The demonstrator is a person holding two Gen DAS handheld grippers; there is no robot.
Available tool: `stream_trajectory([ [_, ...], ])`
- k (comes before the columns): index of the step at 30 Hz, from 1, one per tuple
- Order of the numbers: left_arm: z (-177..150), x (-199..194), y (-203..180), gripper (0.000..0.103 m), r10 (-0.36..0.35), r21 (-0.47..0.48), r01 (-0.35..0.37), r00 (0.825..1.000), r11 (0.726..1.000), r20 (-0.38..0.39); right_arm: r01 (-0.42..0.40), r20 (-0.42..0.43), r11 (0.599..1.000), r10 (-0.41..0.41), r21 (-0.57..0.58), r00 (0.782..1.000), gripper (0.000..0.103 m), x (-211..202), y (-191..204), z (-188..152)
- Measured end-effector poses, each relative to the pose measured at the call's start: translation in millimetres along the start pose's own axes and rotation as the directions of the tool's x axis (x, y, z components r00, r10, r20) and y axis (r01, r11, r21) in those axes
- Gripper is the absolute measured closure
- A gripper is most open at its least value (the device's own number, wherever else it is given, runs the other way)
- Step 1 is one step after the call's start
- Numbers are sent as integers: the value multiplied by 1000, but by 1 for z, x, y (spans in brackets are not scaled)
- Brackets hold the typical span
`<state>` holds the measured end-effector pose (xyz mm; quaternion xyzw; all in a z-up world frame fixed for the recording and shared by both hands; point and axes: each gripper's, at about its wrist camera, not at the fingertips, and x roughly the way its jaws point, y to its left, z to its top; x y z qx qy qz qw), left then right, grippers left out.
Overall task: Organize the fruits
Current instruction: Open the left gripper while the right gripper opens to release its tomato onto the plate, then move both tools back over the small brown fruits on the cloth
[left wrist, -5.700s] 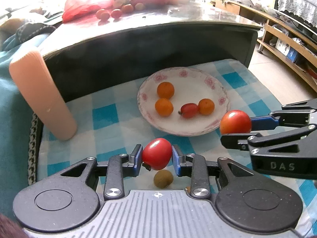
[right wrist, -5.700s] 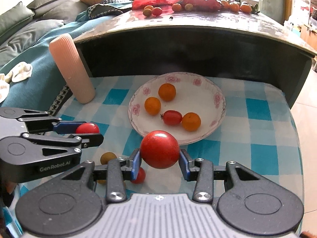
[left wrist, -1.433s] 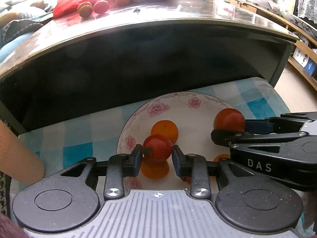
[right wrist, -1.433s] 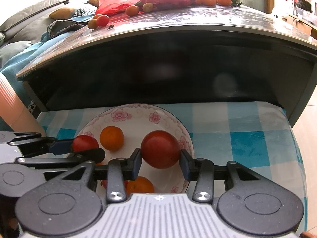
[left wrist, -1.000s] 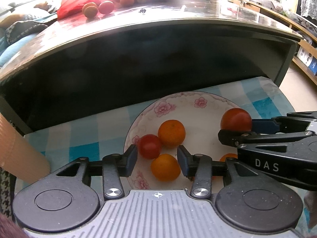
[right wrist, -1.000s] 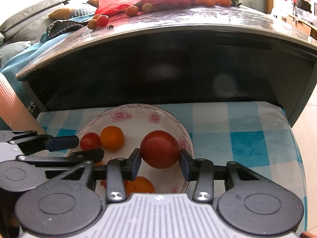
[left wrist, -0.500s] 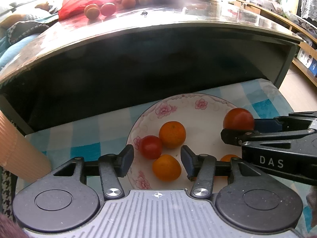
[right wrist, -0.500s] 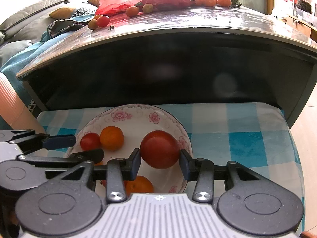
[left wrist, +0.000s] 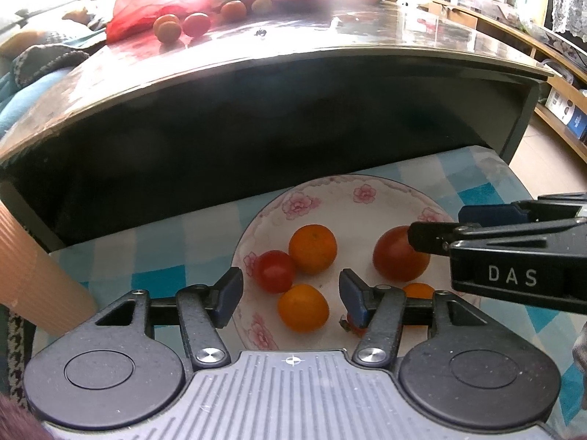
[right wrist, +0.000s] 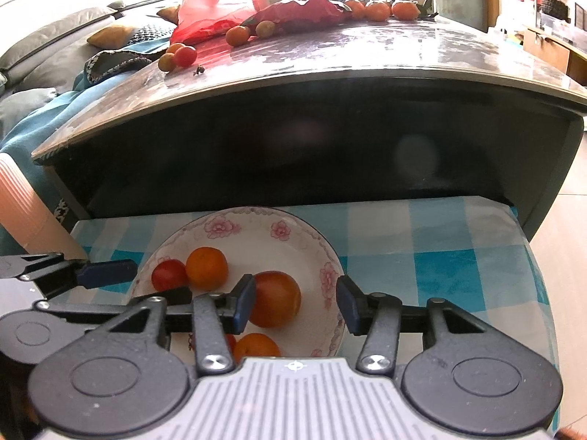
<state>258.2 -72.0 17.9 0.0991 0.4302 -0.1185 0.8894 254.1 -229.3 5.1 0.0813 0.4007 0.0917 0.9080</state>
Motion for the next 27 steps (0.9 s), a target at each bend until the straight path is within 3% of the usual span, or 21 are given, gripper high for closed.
stream_trajectory([
  [12, -8, -37, 1, 34, 8, -9, -8, 1000, 1000, 11, 12, 26, 1000, -12, 8, 1000, 40, -35, 11, 6],
  [27, -26, -68, 14, 32, -2, -36, 2, 1000, 999, 5, 28, -1, 997, -29, -66, 1000, 40, -66, 39, -9],
])
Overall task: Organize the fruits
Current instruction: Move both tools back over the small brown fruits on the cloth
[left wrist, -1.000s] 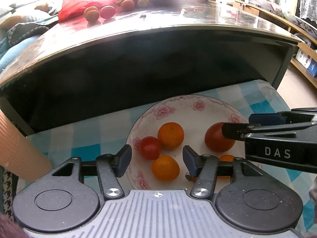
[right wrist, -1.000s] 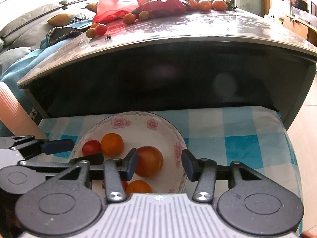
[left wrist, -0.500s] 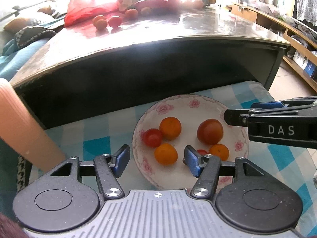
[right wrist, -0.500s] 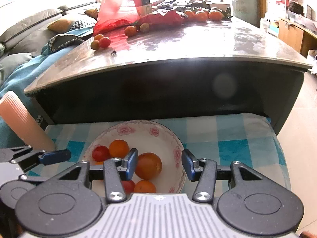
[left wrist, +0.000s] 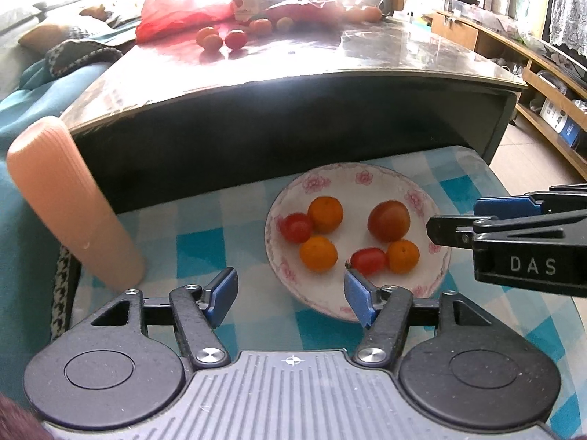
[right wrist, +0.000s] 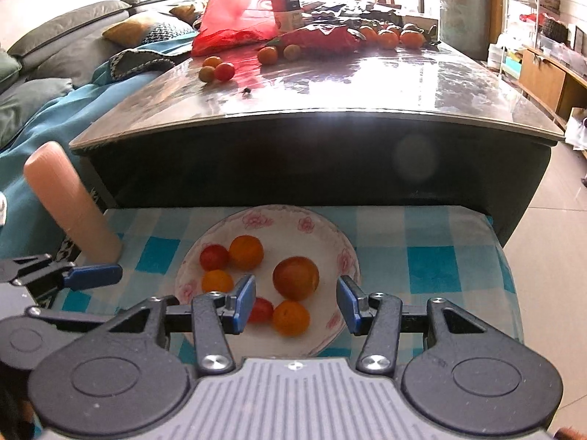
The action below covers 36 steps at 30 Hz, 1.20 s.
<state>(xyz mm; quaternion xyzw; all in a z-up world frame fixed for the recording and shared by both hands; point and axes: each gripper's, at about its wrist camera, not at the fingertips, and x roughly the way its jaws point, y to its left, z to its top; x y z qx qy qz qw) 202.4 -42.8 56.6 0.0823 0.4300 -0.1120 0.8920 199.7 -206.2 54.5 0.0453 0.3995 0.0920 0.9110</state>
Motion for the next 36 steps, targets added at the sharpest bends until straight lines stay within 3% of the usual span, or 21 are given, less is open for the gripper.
stream_trajectory([
  [9, -19, -13, 7, 29, -6, -4, 6, 1000, 1000, -22, -14, -21, 999, 13, -34, 1000, 40, -15, 16, -15],
  [20, -52, -17, 11, 29, -60, 4, 60, 994, 998, -96, -13, -134, 998, 5, -56, 991, 40, -11, 24, -50],
  [29, -78, -23, 20, 29, -78, 54, 86, 988, 995, -132, -63, -191, 994, 46, -84, 981, 40, -22, 37, -78],
  [36, -91, -24, 31, 30, -73, 89, 87, 986, 992, -152, -148, -224, 972, 105, -183, 969, 41, -15, 68, -92],
])
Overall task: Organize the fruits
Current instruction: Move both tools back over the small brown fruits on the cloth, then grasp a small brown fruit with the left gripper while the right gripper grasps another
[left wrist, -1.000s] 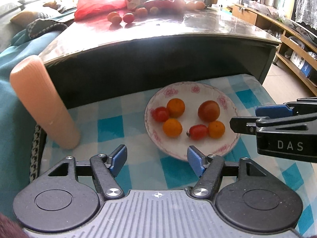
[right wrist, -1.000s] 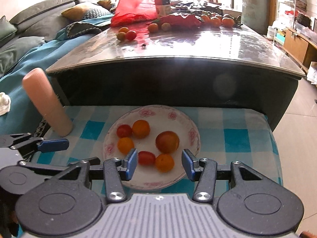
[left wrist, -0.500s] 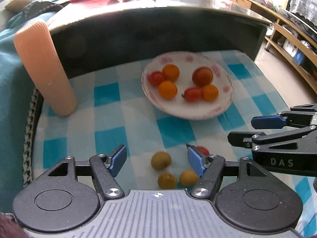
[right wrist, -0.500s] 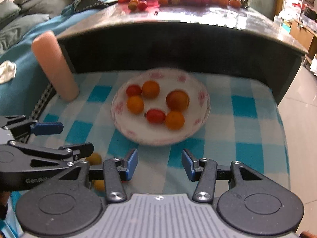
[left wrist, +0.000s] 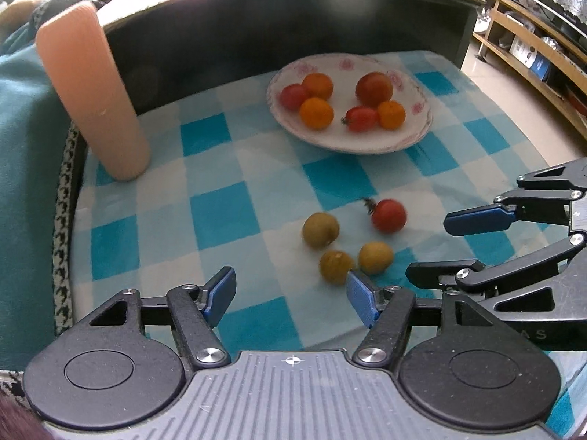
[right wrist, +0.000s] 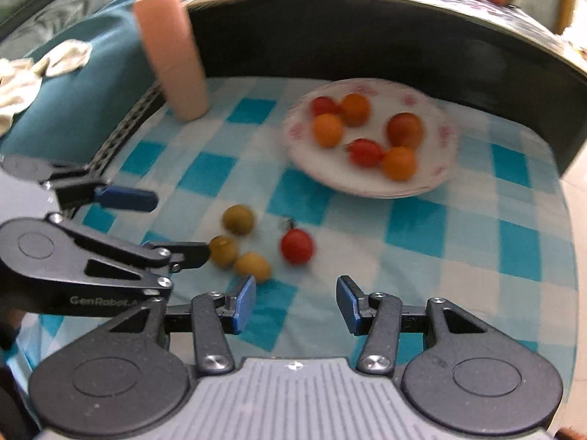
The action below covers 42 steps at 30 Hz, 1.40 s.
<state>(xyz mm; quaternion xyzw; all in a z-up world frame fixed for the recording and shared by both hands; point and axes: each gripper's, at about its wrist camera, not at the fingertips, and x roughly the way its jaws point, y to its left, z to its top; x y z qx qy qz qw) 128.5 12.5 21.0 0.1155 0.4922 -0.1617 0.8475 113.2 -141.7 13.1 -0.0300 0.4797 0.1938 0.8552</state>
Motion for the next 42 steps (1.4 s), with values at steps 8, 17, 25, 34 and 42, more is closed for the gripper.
stream_trajectory([
  [8, -7, 6, 15, 30, 16, 7, -15, 1000, 1000, -26, -56, -1, 996, 56, -73, 998, 43, 18, 12, 5],
  [17, -11, 5, 25, 29, 17, 4, -16, 999, 1000, -35, -79, -9, 992, 79, -99, 997, 56, 35, 16, 9],
  [25, -10, 10, 14, 29, -13, 33, 14, 999, 999, -37, -71, -29, 991, 68, -118, 997, 63, 48, 19, 8],
  [34, 1, 20, -4, 33, -58, 38, 59, 998, 998, -22, -49, -50, 994, 44, -93, 998, 64, 34, 4, 4],
  [42, 7, 39, -23, 54, -96, 45, 98, 995, 994, -36, -29, -66, 998, 25, -54, 997, 64, 24, -18, -6],
])
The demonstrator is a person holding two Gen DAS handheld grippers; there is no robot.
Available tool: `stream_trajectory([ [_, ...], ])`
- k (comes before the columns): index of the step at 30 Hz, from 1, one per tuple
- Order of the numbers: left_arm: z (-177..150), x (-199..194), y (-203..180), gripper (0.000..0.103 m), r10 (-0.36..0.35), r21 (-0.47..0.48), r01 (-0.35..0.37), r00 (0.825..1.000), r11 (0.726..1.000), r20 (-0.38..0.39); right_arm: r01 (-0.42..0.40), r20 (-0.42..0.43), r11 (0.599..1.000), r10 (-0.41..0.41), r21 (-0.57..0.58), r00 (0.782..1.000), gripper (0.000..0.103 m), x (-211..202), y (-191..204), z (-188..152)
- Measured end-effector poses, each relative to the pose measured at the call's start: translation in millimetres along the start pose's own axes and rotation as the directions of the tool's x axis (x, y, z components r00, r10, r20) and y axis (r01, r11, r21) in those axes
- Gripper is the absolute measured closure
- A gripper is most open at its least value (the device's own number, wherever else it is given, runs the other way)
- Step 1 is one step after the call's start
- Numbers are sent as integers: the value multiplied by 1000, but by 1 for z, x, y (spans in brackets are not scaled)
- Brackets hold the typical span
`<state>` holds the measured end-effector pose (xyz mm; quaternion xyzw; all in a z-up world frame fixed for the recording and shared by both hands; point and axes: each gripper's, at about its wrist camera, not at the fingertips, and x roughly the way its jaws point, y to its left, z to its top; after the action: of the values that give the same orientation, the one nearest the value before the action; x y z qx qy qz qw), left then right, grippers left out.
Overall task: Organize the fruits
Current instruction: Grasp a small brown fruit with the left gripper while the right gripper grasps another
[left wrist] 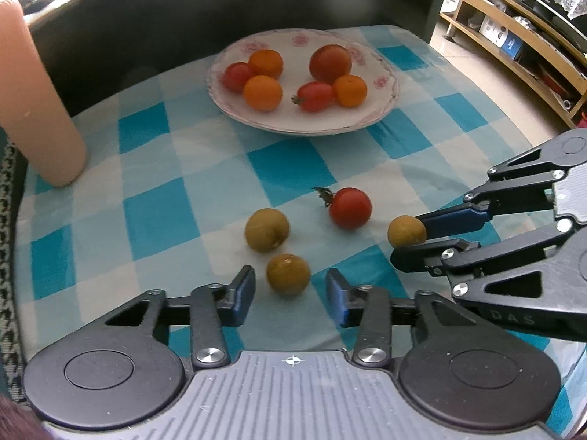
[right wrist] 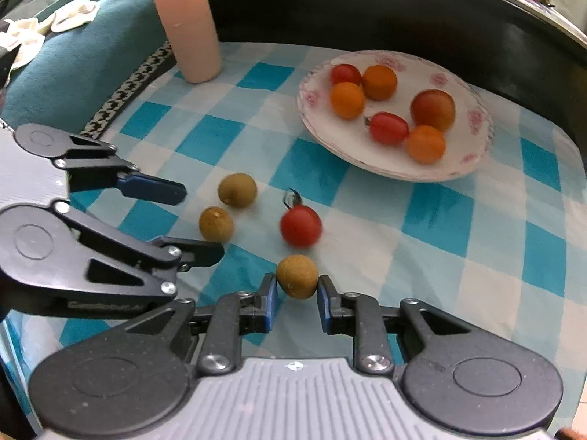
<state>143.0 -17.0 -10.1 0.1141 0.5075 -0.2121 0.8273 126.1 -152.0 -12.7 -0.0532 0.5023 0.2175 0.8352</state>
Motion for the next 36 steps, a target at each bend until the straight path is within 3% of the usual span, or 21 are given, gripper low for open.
stream_trajectory([
  [9, 2, 4, -3, 60, 25, -20, -25, 1000, 999, -2, 17, 2, 999, -17, 34, 1000, 64, -6, -15, -6],
  [10, 2, 3, -3, 69, 29, -20, -29, 1000, 999, 3, 18, 2, 999, -18, 36, 1000, 64, -6, -15, -6],
  [11, 2, 3, -3, 70, 27, -21, -27, 1000, 999, 7, 20, 3, 999, -20, 36, 1000, 64, -6, -16, -6],
  [36, 18, -16, -12, 70, 6, -7, -6, 998, 1000, 65, 34, 72, 998, -38, 57, 997, 64, -21, -18, 5],
])
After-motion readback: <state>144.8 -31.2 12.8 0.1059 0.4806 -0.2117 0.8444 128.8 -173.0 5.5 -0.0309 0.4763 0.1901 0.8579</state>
